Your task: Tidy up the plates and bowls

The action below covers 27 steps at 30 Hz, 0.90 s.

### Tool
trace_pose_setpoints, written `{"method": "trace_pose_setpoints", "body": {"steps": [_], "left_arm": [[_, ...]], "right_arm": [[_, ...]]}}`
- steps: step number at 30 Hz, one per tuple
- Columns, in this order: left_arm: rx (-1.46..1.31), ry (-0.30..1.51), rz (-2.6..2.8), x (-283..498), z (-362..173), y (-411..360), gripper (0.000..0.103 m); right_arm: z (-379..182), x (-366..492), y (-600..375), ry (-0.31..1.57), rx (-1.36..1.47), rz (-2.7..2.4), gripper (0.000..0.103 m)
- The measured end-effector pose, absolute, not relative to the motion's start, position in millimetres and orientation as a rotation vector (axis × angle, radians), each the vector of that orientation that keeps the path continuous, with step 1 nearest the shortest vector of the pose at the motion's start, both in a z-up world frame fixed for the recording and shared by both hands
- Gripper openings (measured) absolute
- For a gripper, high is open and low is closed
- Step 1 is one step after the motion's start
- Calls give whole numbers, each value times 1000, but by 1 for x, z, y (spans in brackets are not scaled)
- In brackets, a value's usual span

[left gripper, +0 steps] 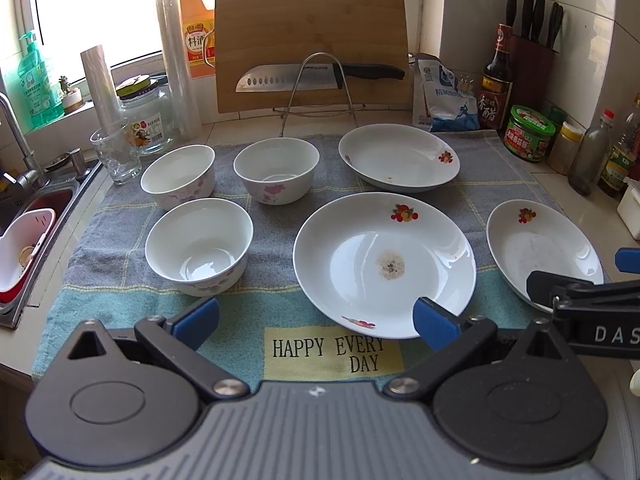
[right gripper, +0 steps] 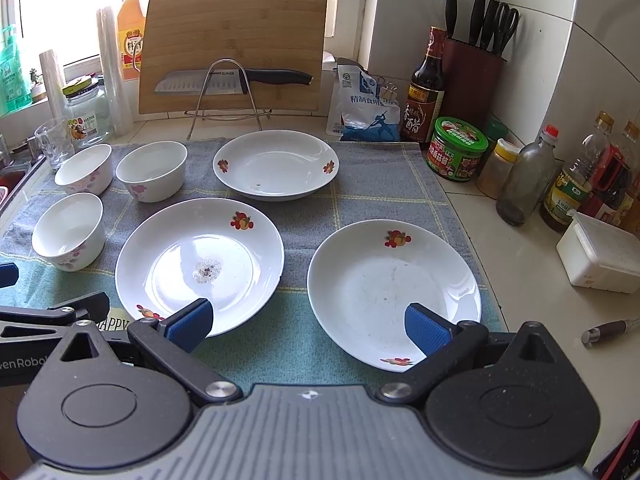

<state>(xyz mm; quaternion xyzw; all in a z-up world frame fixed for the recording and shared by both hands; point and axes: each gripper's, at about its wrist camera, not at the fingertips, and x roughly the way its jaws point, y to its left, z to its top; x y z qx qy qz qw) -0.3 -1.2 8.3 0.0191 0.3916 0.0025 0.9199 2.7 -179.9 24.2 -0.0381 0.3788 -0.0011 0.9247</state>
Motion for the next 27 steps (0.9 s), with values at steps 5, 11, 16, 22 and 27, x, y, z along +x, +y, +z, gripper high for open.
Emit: {"method": "trace_pose_setpoints", "body": {"steps": [5,11,16,22,27], "left_arm": [[38,805,3,0,8,-1,102],[39,804,5,-1,8,-1,102],[39,807,4,0,8,-2,102],[40,808,1,1,7,-2,102],[40,809,-4,2,7,0,102]], "right_arm": [[24,3,-179,776,-79,-3,103],[24,3,-180,775,-79,-3,103],[26,3,-180,774,-81,-3,103],[28,4,-179,771,-85,-6,103],[28,4,-180,769,-86,-7,103]]}}
